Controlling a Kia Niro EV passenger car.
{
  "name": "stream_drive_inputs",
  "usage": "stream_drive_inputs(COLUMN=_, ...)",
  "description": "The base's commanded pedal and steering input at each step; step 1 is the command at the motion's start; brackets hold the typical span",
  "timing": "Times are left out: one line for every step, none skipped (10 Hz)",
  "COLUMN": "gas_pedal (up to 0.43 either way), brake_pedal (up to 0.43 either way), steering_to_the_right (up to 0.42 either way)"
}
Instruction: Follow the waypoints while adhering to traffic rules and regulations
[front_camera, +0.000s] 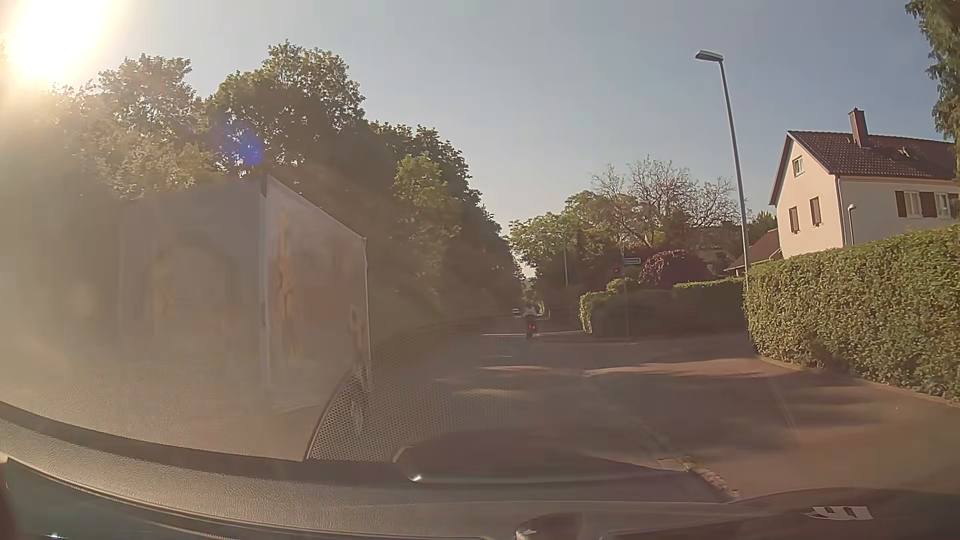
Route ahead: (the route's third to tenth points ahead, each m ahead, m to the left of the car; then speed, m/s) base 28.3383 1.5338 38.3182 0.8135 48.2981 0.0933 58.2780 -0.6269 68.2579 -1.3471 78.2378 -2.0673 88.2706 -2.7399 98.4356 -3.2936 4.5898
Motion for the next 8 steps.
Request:
stream_drive_inputs(gas_pedal=0.028, brake_pedal=0.000, steering_to_the_right=0.009)
stream_drive_inputs(gas_pedal=0.028, brake_pedal=0.000, steering_to_the_right=0.010)
stream_drive_inputs(gas_pedal=0.028, brake_pedal=0.000, steering_to_the_right=0.010)
stream_drive_inputs(gas_pedal=0.028, brake_pedal=0.000, steering_to_the_right=0.010)
stream_drive_inputs(gas_pedal=0.028, brake_pedal=0.000, steering_to_the_right=0.010)
stream_drive_inputs(gas_pedal=0.028, brake_pedal=0.000, steering_to_the_right=0.010)
stream_drive_inputs(gas_pedal=0.028, brake_pedal=0.000, steering_to_the_right=0.010)
stream_drive_inputs(gas_pedal=0.028, brake_pedal=0.000, steering_to_the_right=0.010)
